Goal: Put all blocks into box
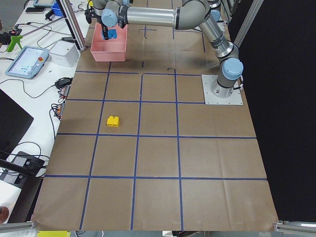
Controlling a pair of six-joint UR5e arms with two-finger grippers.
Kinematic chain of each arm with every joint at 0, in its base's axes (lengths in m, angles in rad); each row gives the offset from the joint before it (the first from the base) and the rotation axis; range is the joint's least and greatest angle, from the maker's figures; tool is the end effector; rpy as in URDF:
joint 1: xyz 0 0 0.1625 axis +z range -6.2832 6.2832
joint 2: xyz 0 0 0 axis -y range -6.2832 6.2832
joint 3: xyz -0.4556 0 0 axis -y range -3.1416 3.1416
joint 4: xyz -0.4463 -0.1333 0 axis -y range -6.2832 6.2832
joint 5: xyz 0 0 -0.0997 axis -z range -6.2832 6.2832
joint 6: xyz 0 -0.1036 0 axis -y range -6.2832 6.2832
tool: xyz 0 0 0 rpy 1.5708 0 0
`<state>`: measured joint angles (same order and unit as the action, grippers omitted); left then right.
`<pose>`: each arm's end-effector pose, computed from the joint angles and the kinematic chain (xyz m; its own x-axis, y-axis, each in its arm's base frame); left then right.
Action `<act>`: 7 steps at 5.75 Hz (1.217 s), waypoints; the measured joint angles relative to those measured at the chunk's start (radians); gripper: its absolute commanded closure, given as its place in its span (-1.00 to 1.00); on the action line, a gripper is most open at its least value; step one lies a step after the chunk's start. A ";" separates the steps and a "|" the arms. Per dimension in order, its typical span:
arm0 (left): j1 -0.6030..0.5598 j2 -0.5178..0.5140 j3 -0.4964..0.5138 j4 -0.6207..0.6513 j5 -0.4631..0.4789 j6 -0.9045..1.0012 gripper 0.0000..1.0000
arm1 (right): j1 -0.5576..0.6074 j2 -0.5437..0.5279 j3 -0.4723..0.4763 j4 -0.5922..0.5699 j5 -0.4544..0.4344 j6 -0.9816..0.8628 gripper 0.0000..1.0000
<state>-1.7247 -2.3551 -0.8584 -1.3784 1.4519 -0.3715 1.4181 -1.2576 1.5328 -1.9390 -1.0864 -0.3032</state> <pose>-0.2785 -0.8456 0.3628 -0.9675 -0.2012 0.1534 -0.2136 0.9745 -0.0693 0.0764 -0.6974 0.3926 -0.8863 -0.2062 -0.4148 -0.1186 0.9666 -0.2271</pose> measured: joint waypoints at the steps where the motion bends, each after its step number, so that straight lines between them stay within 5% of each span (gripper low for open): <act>1: -0.029 -0.049 -0.001 0.062 0.000 -0.039 0.33 | 0.034 0.056 -0.058 -0.008 0.055 0.021 0.89; 2: -0.041 -0.068 -0.006 0.092 0.001 -0.051 -0.94 | 0.067 0.118 -0.121 -0.022 0.101 0.029 0.89; 4: -0.033 -0.057 -0.014 0.099 0.001 -0.046 -0.99 | 0.110 0.228 -0.243 -0.038 0.151 0.040 0.75; 5: -0.001 -0.037 -0.015 0.079 0.001 -0.019 -0.99 | 0.123 0.278 -0.298 -0.040 0.174 0.041 -0.64; 6: 0.054 -0.002 -0.016 0.037 0.001 0.040 -0.99 | 0.133 0.313 -0.331 -0.038 0.185 0.050 -0.99; 7: 0.118 0.041 -0.018 -0.013 0.000 0.120 -0.99 | 0.144 0.324 -0.335 -0.037 0.191 0.069 -1.00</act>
<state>-1.6065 -2.3145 -0.8763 -1.3918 1.4523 -0.2513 1.5619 -0.9334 1.1977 -1.9762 -0.8954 -0.2337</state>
